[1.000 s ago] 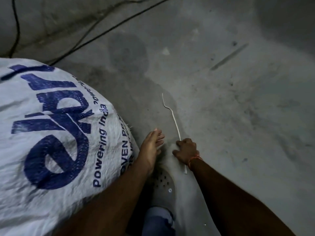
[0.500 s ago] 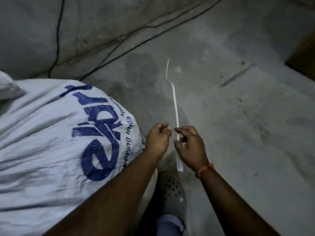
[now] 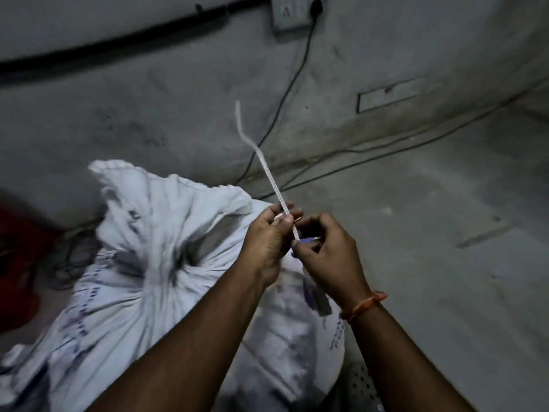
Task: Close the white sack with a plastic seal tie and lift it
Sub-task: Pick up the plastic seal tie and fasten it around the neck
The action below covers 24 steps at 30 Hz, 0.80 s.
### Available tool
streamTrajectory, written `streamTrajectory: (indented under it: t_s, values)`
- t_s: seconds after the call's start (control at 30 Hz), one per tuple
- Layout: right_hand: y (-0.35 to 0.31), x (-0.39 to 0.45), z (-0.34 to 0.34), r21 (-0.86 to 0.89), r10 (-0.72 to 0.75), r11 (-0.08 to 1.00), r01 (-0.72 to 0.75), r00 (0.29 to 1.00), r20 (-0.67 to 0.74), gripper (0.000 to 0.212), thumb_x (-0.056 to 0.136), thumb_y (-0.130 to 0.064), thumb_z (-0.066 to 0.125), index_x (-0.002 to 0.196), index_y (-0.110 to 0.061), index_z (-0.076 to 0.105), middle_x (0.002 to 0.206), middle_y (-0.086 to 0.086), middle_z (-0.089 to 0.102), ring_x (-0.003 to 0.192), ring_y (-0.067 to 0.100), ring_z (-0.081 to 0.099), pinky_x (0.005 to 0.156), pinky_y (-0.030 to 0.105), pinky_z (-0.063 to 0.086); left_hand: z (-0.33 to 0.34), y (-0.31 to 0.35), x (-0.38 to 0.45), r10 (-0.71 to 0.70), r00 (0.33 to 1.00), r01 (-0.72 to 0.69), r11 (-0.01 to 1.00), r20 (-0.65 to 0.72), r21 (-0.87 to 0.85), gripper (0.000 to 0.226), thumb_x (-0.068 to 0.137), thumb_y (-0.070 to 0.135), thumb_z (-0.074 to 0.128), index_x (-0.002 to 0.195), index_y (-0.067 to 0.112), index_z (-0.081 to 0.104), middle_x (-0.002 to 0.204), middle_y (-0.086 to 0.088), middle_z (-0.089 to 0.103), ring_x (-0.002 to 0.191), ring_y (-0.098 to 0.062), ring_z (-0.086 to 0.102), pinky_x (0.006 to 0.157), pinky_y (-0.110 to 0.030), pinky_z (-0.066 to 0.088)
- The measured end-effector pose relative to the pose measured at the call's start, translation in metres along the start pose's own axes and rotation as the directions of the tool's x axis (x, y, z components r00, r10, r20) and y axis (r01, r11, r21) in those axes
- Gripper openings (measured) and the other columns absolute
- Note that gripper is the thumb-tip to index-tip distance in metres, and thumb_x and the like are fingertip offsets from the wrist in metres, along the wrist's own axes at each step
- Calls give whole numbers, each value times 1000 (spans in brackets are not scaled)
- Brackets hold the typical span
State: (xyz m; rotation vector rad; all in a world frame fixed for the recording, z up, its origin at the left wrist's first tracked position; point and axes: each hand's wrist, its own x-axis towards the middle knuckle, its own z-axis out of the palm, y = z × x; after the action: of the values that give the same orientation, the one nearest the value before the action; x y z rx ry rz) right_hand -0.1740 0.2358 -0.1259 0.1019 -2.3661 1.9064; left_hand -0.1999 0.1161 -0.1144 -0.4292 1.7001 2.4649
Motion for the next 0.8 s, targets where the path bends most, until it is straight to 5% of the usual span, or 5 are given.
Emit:
streamTrajectory:
  t_s: [0.23, 0.47, 0.6, 0.7, 0.8]
  values:
    - [-71, -27, 76, 563, 290, 678, -473, 876, 385, 6, 97, 0, 52, 100, -3, 56, 76, 18, 65, 53, 22, 64, 45, 24, 51, -73, 43, -61, -3, 997, -10, 988, -79, -155, 26, 104, 3, 46, 128, 2, 56, 108, -7, 71, 45, -3, 60, 34, -15, 38]
    - [-75, -56, 131, 665, 261, 602, -441, 896, 359, 18, 93, 7, 57, 92, -6, 69, 75, 19, 68, 51, 16, 59, 50, 23, 51, -121, 50, -88, 137, 982, -131, 990, -131, 58, 19, 104, 8, 51, 102, 10, 70, 62, -4, 62, 36, -9, 44, 39, -20, 42]
    - [-73, -54, 140, 673, 333, 583, -455, 890, 313, 20, 91, 12, 58, 101, -3, 66, 77, 18, 67, 55, 17, 56, 47, 20, 46, -149, 42, -96, 522, 703, -210, 801, -483, 560, 11, 87, 30, 67, 95, 22, 70, 78, 5, 75, 72, -16, 71, 70, -33, 58]
    - [-68, -49, 143, 704, 371, 537, -464, 880, 296, 22, 91, 11, 57, 107, -2, 64, 79, 18, 66, 55, 16, 55, 46, 19, 46, -165, 36, -96, 728, 393, 17, 605, -562, 796, 68, 68, 48, 80, 123, 17, 56, 119, -7, 67, 111, -29, 61, 96, -44, 51]
    - [-62, -43, 150, 738, 395, 495, -458, 875, 279, 23, 90, 12, 57, 107, -2, 64, 74, 15, 66, 54, 14, 55, 45, 18, 46, -167, 33, -76, 550, 578, 232, 598, -603, 767, 133, 51, 70, 83, 151, 5, 26, 144, -22, 51, 130, -41, 49, 108, -49, 44]
